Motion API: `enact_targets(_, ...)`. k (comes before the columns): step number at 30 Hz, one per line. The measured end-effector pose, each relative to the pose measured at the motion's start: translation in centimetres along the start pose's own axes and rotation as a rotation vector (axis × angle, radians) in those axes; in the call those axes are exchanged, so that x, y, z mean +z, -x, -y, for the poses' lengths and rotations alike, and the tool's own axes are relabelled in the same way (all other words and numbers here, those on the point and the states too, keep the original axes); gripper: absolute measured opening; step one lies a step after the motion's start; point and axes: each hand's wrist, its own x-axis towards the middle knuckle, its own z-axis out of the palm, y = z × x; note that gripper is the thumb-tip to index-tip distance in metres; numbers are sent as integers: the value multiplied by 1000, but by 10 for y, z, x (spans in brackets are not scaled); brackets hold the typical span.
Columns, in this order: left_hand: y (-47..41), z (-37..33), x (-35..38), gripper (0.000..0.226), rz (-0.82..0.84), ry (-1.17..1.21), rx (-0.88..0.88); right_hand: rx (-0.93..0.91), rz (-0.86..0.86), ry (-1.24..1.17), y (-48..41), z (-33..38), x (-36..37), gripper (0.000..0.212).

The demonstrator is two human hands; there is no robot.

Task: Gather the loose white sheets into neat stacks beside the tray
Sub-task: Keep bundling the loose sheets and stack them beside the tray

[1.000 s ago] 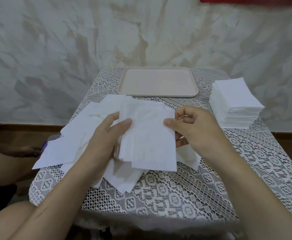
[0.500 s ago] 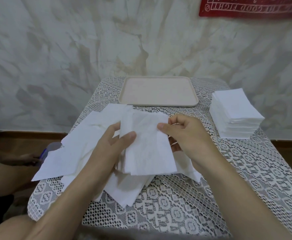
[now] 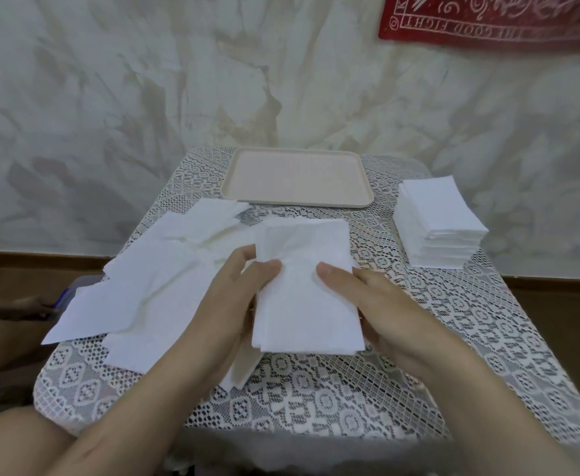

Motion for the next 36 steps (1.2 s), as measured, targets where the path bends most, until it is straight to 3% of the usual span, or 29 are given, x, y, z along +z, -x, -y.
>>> enact_targets(4, 6, 12, 22, 59, 1, -56, -37, -15, -70, 12, 7, -13, 3, 32)
enact_targets(8, 8, 16, 36, 51, -72, -163, -1, -90, -102, 27, 10, -21, 6, 39)
enact_targets(12, 9, 15, 39, 57, -115, 13, 25, -56, 52, 105, 20, -28, -10, 62)
enact_targets(16, 7, 18, 31, 68, -54, 66, 29, -102, -41, 114, 29, -31, -30, 48)
enact_targets(21, 22, 15, 18, 66, 243, -362, 39, -221, -175, -31, 44, -42, -57, 50)
enact_targets(24, 31, 13, 21, 66, 294, -478, 65, -241, -180, 175, 55, -56, -52, 43)
enact_targets(26, 34, 17, 26, 72, 258, -517, 117, -257, -183, 335, 59, -64, -45, 54)
enact_targets(29, 36, 26, 33, 87, 189, -565, 192, -292, -192, 349, 59, -66, -36, 66)
enact_targets(36, 33, 23, 34, 71, 124, -565, 202, -333, -259, 373, 50, -66, -43, 83)
